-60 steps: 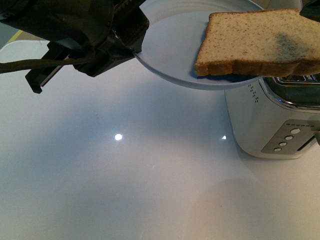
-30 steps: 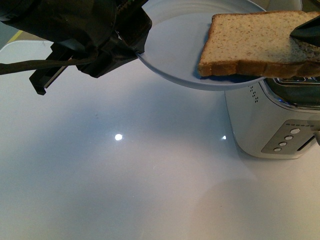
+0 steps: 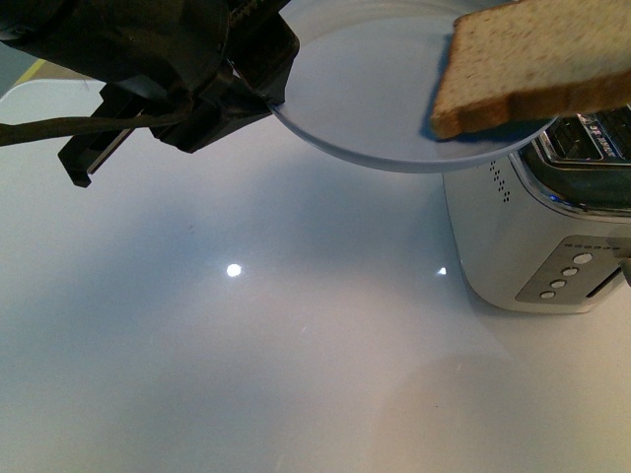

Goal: Left arm holds plate, right arm toasts bread

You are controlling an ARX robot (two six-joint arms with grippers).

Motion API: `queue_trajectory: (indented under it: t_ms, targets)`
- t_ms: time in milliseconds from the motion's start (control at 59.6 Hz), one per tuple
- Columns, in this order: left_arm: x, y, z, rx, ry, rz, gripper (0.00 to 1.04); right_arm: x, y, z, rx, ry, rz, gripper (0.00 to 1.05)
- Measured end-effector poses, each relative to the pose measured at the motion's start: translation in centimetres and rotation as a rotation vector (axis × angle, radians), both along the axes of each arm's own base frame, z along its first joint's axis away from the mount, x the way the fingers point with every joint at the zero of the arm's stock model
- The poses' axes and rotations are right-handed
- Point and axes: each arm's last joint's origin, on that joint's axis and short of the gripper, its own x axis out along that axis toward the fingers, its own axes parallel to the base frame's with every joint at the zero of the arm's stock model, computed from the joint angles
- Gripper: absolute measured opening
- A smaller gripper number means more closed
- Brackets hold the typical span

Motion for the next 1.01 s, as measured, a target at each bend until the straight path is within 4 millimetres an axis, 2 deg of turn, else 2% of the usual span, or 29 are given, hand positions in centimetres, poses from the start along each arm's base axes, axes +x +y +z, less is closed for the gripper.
queue_trajectory:
  t_ms: [235, 369, 453, 588, 705, 1007]
  targets:
    - [0.0, 0.0, 0.0, -0.003, 0.001, -0.001, 0.03, 0.8, -2.6, 6.5, -0.151, -0.185, -0.096, 0.03]
    - [0.0, 0.0, 0.0, -0.003, 0.001, -0.001, 0.03, 1.4, -3.6, 8.8, -0.307, -0.249, -0.130, 0.03]
    - [0.0, 0.0, 0.0, -0.003, 0.002, 0.000, 0.03, 2.4, -3.8, 9.8, -0.491, -0.263, -0.111, 0.03]
    - [0.0, 0.0, 0.0, -0.003, 0.002, 0.000, 0.03, 3.7, -3.7, 9.3, -0.656, -0.217, -0.083, 0.03]
    - [0.1, 0.1, 0.0, -0.003, 0.002, 0.002, 0.03, 4.7, -3.2, 7.9, -0.760, -0.164, -0.040, 0.03]
    - [0.0, 0.1, 0.0, -0.006, 0.003, -0.001, 0.03, 6.2, -1.0, 4.4, -0.855, -0.077, 0.056, 0.03]
